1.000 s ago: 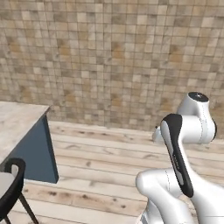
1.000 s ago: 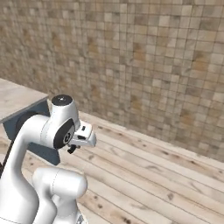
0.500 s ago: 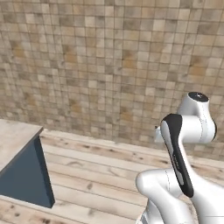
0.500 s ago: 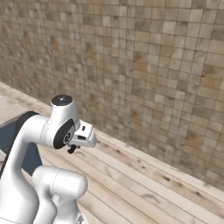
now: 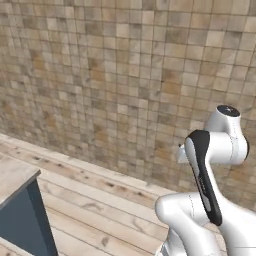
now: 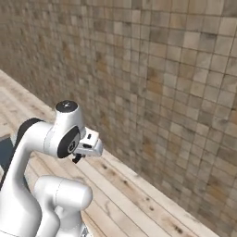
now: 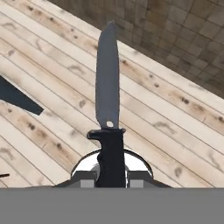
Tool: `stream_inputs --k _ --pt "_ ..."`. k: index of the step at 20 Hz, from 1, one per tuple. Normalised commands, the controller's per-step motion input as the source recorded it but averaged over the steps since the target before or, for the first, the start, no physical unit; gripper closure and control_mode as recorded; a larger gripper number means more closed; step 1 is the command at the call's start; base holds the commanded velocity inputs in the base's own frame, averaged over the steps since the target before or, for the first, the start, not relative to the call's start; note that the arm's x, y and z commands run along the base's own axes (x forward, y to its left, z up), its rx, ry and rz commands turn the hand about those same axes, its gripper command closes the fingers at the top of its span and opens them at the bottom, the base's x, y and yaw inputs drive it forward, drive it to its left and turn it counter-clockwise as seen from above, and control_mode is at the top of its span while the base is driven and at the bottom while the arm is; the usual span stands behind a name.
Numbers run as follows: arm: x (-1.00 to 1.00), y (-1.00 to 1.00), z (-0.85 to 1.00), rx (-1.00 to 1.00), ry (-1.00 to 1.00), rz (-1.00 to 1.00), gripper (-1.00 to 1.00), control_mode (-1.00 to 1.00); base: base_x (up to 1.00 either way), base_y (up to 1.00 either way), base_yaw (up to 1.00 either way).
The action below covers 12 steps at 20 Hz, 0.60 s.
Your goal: Retrieve the butter from the fridge and place it on a plate on the dining table. Then retrieve the butter knife by the fridge and place it near the plate.
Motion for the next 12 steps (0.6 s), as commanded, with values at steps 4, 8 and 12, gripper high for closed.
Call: stream_inputs --k 4,8,12 --pt "0.00 0.00 0.00 0.00 0.00 0.00 1.00 1.00 1.00 0.00 0.43" --pt "0.00 0.00 0.00 0.00 0.00 0.00 1.00 1.00 1.00 -0.08 0.45" --pt "0.00 0.00 0.00 0.00 0.00 0.00 1.00 1.00 1.00 -0.29 0.49"
